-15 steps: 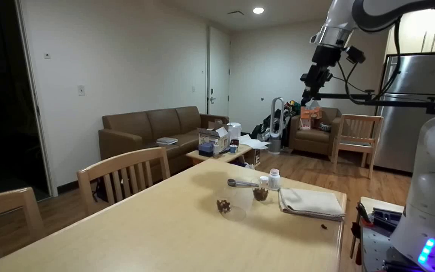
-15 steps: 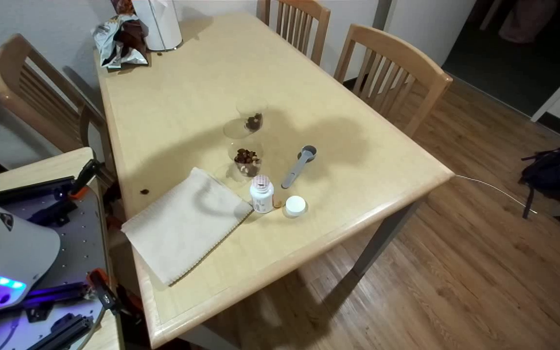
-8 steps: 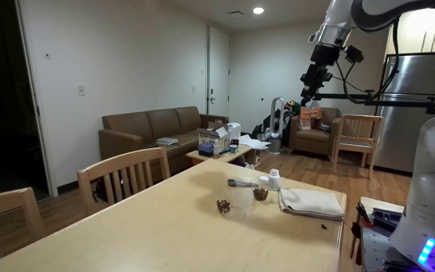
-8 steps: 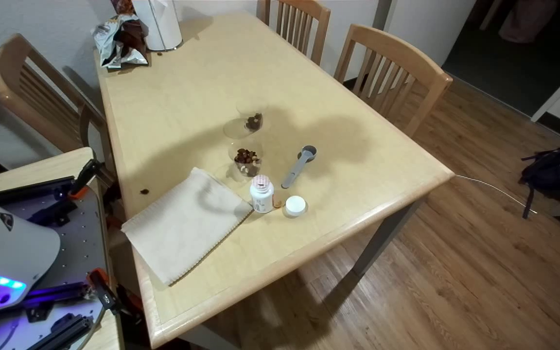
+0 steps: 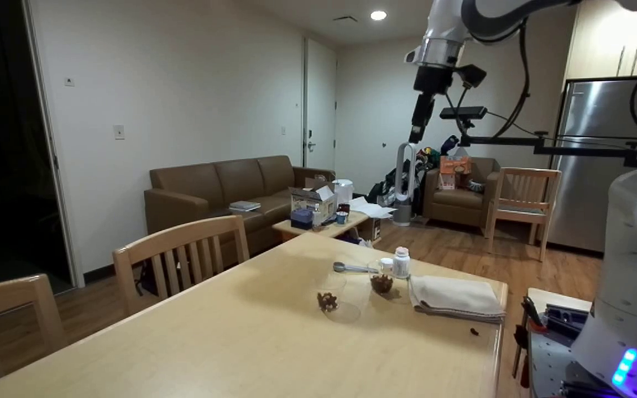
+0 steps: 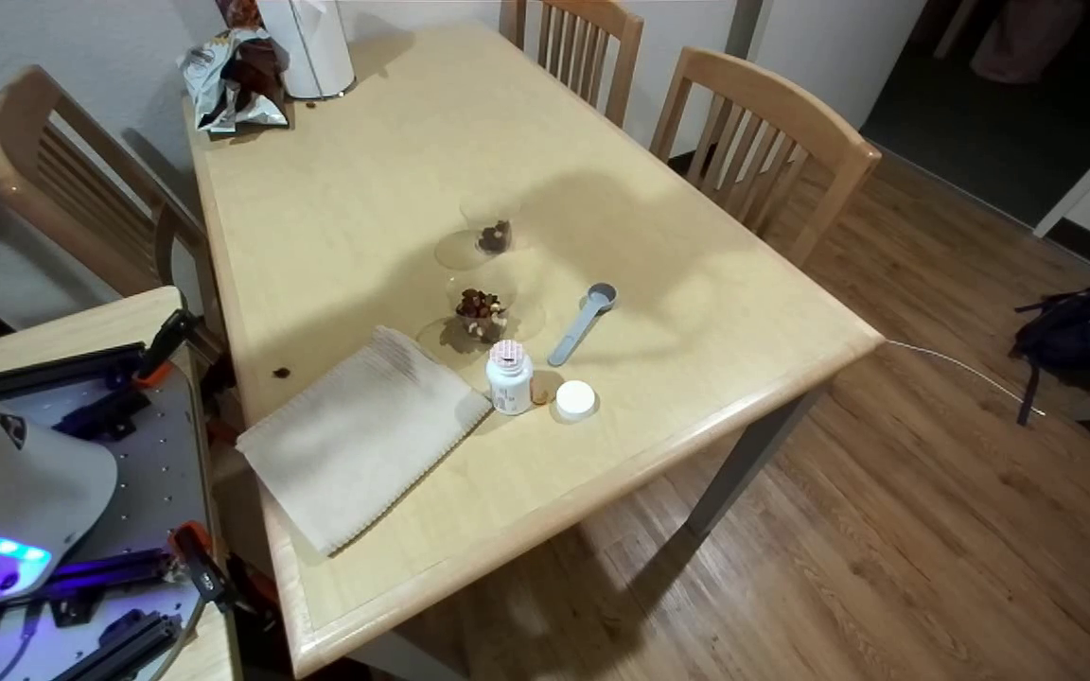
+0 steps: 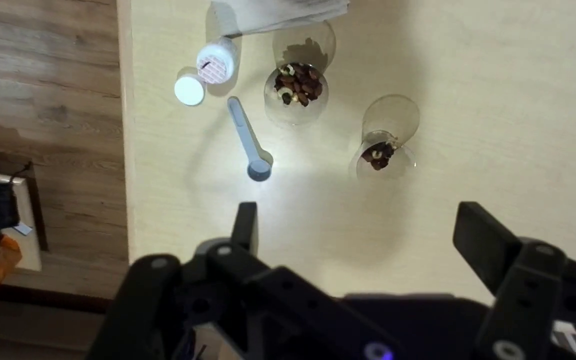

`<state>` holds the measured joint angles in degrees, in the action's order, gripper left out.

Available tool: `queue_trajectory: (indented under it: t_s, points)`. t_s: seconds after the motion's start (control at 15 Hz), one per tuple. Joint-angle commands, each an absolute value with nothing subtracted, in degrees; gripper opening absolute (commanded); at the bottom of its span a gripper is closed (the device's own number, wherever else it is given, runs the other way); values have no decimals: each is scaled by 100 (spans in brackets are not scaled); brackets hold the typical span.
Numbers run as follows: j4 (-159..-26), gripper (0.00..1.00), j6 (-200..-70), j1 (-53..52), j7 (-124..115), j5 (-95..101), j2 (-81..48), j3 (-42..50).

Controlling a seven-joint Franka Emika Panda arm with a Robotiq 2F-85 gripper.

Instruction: Move the grey measuring spoon to the left

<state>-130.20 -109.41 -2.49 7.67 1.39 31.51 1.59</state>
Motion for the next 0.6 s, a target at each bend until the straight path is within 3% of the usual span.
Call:
queue_trajectory:
  t_s: [0.0,0.33,0.53]
  points:
    - [-12092,100,-10532,-371,1489,298,1978,184]
    - [-11343,100,-10121,-311,2235,683,884,144]
    - [-11513,100,-10184,-280,2037,535,928,106]
